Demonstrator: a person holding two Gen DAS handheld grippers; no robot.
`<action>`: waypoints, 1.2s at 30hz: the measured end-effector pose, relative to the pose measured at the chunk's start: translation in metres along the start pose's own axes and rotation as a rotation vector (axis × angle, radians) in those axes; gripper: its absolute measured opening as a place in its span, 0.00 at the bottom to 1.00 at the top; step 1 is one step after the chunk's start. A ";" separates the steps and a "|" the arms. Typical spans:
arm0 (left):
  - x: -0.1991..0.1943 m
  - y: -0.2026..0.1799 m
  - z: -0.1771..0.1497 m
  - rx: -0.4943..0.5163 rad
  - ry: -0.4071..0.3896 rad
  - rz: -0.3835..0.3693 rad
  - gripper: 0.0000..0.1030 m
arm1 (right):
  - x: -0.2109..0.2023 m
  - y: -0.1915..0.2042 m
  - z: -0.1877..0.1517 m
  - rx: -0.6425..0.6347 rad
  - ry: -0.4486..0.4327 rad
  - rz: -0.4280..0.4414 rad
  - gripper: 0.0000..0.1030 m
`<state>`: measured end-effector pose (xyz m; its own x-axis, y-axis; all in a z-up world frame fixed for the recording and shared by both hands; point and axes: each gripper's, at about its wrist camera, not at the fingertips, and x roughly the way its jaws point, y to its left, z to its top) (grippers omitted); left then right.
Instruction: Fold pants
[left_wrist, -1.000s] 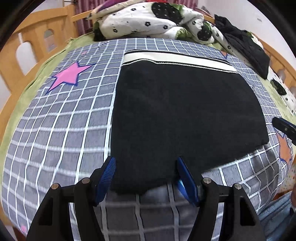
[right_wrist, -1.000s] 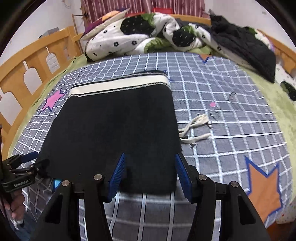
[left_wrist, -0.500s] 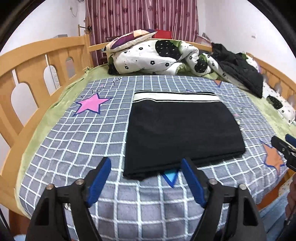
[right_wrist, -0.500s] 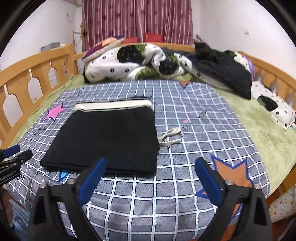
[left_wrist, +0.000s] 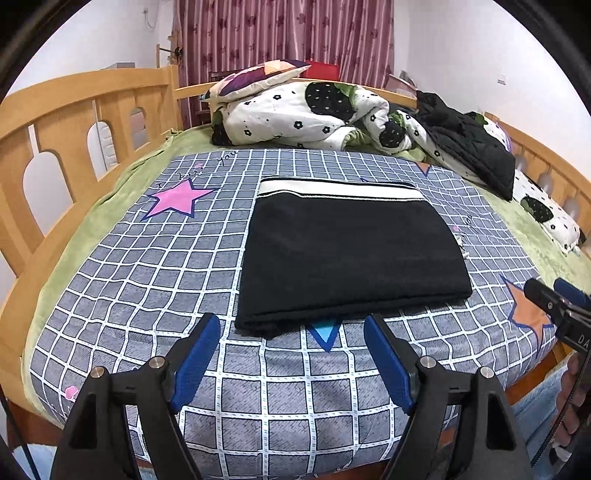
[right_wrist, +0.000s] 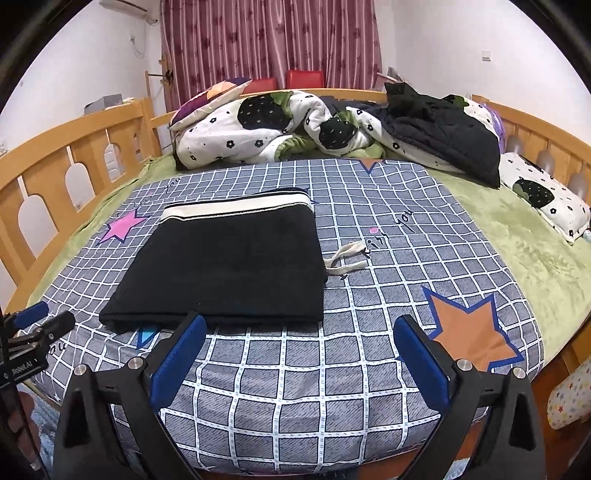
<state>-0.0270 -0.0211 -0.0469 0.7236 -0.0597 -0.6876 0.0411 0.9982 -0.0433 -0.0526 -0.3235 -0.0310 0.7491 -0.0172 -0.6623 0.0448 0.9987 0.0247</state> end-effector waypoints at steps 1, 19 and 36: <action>0.000 0.001 0.000 -0.005 0.000 -0.001 0.77 | 0.000 0.000 0.000 0.000 -0.001 -0.002 0.97; 0.000 0.003 0.000 -0.013 0.011 -0.004 0.77 | 0.007 -0.001 0.000 0.000 0.007 -0.014 0.97; -0.001 0.002 0.000 -0.011 0.012 -0.006 0.77 | 0.007 -0.005 -0.001 0.013 0.004 -0.019 0.97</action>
<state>-0.0275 -0.0189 -0.0468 0.7151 -0.0654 -0.6960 0.0379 0.9978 -0.0548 -0.0481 -0.3282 -0.0363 0.7452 -0.0358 -0.6659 0.0674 0.9975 0.0218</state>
